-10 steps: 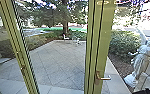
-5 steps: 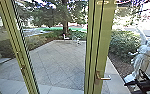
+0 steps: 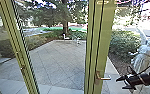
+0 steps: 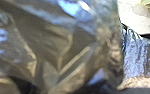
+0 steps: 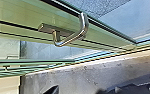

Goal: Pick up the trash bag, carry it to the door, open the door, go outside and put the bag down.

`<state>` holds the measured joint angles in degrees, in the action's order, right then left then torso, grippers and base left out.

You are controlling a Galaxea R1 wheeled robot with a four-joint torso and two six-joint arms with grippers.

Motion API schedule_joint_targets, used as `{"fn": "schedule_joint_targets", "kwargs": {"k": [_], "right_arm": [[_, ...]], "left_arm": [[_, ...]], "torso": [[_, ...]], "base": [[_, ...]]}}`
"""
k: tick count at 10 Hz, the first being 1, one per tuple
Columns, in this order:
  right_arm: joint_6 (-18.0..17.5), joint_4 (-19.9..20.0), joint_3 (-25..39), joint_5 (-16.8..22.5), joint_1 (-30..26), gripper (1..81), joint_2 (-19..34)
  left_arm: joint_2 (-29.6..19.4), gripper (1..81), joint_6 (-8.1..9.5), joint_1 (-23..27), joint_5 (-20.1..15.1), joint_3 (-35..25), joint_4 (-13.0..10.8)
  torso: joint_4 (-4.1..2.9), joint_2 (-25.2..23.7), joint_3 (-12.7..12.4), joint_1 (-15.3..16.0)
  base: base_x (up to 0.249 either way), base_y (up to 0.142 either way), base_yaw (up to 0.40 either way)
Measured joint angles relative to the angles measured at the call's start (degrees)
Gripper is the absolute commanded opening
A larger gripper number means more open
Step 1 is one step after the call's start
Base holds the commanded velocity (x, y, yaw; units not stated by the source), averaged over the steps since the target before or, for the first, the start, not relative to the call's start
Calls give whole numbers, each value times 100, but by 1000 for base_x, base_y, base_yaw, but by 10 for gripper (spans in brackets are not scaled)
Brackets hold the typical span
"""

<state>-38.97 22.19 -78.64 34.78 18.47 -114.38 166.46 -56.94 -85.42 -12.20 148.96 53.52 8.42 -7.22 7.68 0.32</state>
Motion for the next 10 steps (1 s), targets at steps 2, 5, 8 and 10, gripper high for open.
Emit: {"fn": "schedule_joint_targets", "kwargs": {"k": [2,5,8,10], "right_arm": [[-446,-23,-390,5,5,811,-321],[-909,-55,-962,24,10,811,-686],[-1168,-69,-1587,44,-39,811,-1178],[-1213,-67,-2072,91,-102,811,-1593]], "left_arm": [[0,10,0,0,0,0,28],[2,10,0,0,0,0,32],[-1,10,0,0,0,0,32],[0,10,0,0,-2,0,32]], "torso": [[0,2,2,0],[0,4,5,2],[0,4,7,6],[0,6,7,9]], "base": [[0,0,0],[0,0,0],[0,0,0],[0,0,0]]}}
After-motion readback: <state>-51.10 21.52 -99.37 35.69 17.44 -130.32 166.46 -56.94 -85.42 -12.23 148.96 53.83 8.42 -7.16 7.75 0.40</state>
